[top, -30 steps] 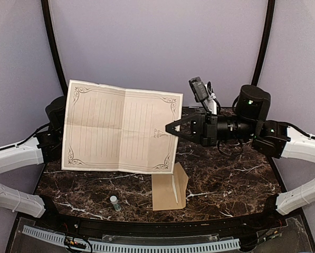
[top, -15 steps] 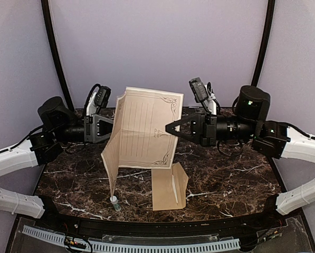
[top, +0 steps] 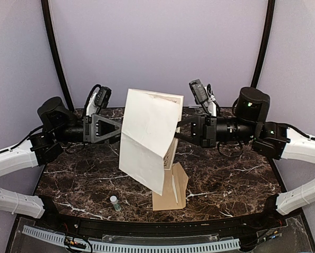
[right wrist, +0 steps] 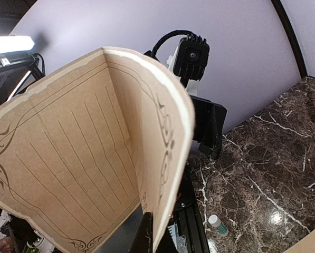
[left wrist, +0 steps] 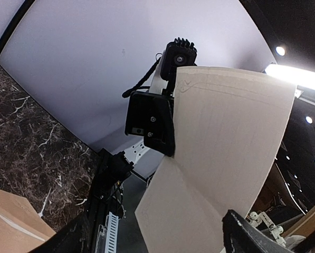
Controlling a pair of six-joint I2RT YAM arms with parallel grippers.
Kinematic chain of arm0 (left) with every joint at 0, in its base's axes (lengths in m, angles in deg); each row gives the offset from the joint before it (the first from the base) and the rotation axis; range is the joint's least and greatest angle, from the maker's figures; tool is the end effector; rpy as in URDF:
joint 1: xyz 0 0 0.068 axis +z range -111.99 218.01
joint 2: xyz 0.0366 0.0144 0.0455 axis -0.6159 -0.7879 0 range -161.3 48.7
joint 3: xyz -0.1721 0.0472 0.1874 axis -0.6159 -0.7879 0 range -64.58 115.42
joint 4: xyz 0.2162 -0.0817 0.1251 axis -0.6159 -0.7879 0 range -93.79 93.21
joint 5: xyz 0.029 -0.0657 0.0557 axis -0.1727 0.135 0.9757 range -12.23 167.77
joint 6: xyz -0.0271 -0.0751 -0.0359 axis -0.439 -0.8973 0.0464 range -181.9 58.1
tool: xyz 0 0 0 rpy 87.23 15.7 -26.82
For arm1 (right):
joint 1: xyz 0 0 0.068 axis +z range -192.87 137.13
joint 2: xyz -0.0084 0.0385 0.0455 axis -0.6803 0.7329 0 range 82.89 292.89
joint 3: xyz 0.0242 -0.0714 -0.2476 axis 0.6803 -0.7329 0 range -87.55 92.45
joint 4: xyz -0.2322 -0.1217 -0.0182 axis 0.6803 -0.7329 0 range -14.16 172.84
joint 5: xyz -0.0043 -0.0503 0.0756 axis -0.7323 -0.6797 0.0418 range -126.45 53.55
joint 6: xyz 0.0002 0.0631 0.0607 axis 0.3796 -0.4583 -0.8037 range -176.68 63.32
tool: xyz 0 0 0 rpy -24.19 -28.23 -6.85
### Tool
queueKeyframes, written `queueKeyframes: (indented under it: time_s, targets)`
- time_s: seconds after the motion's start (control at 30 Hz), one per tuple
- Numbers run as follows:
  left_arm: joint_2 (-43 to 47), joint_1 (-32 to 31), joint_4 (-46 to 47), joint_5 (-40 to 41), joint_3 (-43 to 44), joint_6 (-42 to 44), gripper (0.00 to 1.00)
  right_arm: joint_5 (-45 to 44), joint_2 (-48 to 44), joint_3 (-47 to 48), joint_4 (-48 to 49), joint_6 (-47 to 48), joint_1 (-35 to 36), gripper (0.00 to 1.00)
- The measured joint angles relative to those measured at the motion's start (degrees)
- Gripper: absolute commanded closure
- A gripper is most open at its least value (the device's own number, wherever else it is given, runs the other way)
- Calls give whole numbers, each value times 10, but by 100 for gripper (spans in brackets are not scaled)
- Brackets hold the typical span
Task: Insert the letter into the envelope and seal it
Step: Fold the letter.
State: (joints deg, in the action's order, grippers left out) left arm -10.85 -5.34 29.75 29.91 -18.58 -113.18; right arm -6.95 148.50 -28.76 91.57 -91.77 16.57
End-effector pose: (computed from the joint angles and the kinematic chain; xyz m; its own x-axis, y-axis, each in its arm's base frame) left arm 0.1568 -0.2272 0.3574 -0.6671 -0.0901 -0.7395 0.7442 -0.1253 -0.6561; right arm 0.1249 0.2866 0.3757 -0.5608 0.0343 -0.8272 -0.8277 -0.0012 0.5611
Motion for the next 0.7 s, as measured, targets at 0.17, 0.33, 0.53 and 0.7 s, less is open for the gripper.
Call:
queueKeyframes:
  time_s: [0.17,0.33,0.53,0.7]
  targets:
    - [0,0,3,-3,0,-1,13,-6,-5,-6,2,-6,0,100]
    - [2,0,12,-8,-8,-5,12,-11,-12,-18,7,-12,0,100]
    - [8,0,22,-12,-16,-11,12,-17,-13,-30,11,-19,0,100]
    - [12,0,25,-17,-16,-13,12,-24,-13,-30,12,-21,-2,100]
